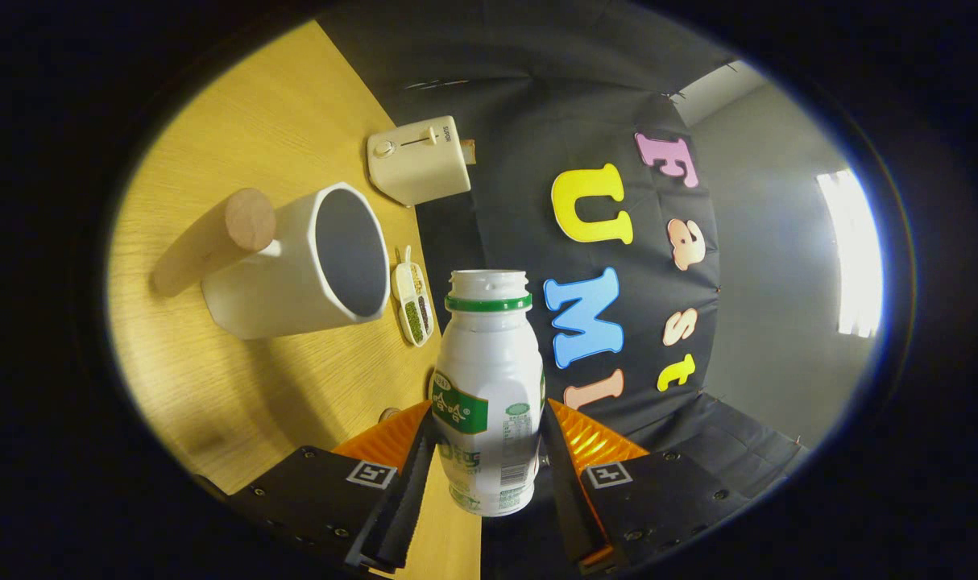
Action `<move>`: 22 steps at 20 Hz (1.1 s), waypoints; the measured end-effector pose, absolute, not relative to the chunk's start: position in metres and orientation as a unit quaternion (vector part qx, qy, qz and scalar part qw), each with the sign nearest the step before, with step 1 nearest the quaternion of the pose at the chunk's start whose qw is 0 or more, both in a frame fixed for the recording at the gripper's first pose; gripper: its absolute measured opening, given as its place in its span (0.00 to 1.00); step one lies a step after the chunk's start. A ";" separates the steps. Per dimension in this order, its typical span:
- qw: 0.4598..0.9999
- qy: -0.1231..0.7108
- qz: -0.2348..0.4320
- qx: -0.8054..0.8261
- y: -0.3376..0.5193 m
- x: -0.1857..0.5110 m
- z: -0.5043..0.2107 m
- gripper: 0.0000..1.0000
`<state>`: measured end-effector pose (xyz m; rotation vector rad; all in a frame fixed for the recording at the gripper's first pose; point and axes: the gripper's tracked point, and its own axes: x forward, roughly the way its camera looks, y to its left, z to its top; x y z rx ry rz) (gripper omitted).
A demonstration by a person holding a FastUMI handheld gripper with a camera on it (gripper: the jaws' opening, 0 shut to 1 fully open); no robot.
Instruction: Take the bottle from table, then pour the juice into the cup, finally place the bottle on the coaster
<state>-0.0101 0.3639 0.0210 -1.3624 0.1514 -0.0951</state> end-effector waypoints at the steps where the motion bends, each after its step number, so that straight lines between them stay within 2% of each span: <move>1: 0.770 0.070 -0.042 -0.633 0.365 -0.011 0.021 0.70; 22: 0.704 0.043 -0.057 -0.707 0.376 -0.009 0.027 0.70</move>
